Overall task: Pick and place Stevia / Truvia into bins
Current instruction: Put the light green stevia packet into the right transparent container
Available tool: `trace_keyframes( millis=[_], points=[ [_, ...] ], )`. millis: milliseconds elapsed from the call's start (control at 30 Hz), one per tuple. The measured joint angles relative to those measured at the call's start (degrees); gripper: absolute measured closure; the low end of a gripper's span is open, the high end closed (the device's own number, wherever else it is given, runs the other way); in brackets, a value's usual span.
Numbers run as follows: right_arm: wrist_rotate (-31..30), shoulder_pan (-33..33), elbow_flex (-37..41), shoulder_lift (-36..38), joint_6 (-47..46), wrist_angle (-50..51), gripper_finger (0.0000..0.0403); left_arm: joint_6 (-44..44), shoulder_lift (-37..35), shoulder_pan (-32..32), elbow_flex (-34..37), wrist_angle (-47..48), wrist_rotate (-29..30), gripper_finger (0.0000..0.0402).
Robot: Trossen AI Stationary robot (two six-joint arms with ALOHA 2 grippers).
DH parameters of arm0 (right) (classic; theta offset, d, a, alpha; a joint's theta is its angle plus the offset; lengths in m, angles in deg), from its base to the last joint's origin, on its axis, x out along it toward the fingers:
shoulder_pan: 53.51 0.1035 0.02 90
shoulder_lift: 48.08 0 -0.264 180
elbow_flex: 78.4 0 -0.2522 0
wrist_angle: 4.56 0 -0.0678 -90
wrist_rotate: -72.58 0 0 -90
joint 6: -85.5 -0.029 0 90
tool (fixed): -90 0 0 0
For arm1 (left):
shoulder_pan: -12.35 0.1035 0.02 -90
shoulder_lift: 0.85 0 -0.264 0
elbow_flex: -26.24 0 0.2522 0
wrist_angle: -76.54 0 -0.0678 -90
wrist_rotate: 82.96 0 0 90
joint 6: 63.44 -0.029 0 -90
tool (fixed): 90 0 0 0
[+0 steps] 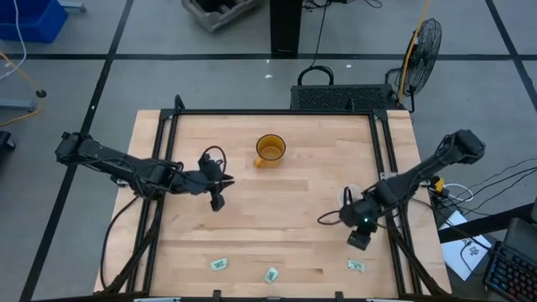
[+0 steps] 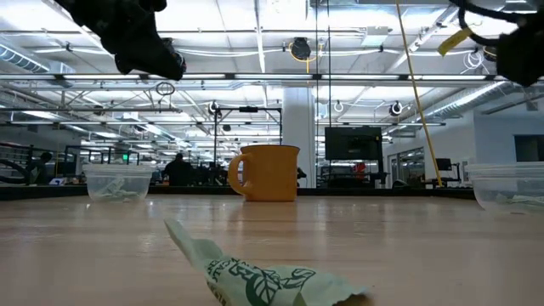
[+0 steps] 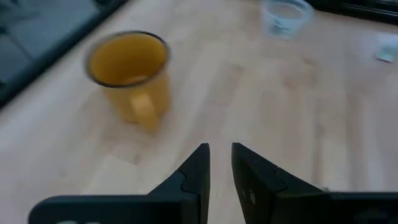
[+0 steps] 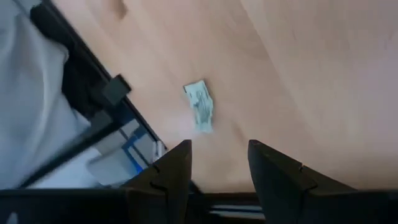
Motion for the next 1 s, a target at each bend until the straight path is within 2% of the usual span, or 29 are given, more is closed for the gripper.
trace_keyframes(
  millis=[133, 233, 333, 633, 767, 833, 1000],
  points=[
    [-0.20, 4.57, 0.11, -2.04, -10.99, -4.87, 0.0250, -0.44, 0.00, 0.32, 0.00, -0.27, 7.09, 0.0330],
    [-0.63, 7.55, 0.13, -4.34, -16.84, -9.08, 0.0250, -4.74, 0.00, 1.89, 0.03, -2.81, 10.36, 0.0330],
    [-2.02, 9.96, 0.11, -7.00, -21.36, -11.31, 0.0250, -11.10, 0.00, 4.22, 0.04, -8.42, 10.08, 0.0330],
    [-3.44, 14.25, 0.13, -14.07, -25.83, -14.27, 0.0250, -23.17, 0.00, 9.68, 0.04, -23.68, 8.53, 0.0330],
    [-7.78, 16.03, 0.13, -16.89, -28.56, -18.61, 0.0250, -25.64, 0.00, 11.25, 0.04, -27.15, 8.49, 0.0330],
    [-7.89, 16.67, 0.13, -18.34, -28.91, -20.40, 0.0250, -26.64, 0.00, 11.88, 0.04, -27.90, 8.49, 0.0330],
    [-10.85, 18.33, 0.13, -19.53, -29.78, -20.00, 0.0250, -28.87, 0.00, 13.33, 0.04, -29.38, 8.43, 0.0330]
  ],
)
